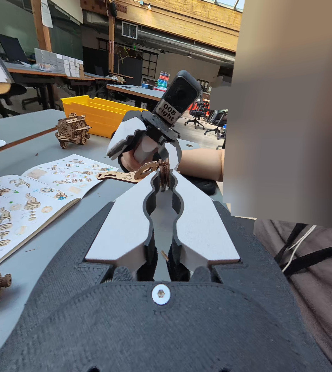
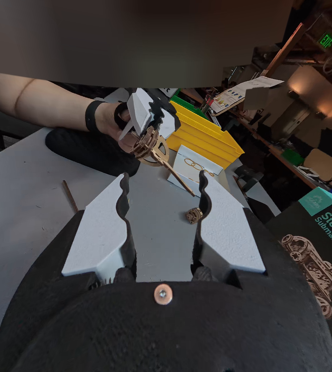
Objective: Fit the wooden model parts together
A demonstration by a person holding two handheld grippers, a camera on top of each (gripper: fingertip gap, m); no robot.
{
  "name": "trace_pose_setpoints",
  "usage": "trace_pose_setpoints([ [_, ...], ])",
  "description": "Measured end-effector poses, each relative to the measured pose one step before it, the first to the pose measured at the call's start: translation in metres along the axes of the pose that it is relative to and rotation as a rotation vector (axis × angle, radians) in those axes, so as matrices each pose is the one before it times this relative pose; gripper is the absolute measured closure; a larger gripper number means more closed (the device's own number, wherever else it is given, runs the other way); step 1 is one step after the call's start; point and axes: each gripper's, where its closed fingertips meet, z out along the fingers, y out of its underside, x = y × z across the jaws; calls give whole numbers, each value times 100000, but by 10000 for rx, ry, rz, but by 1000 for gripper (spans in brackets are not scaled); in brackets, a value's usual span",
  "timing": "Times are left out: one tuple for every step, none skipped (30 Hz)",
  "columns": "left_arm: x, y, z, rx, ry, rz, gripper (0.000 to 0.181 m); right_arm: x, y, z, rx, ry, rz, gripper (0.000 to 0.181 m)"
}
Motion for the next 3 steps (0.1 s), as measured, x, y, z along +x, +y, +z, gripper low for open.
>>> trace_pose_setpoints([
  [176,-73,-43,76,405,-630,175,-125,29,66,-145,49,-337,112],
  [235,-147,-77,120,469,-628,175,-152,71,109,-138,24,-276,115],
  [214,-236,-116,177,437,-601,175,-239,51,121,-82,-21,-248,118],
])
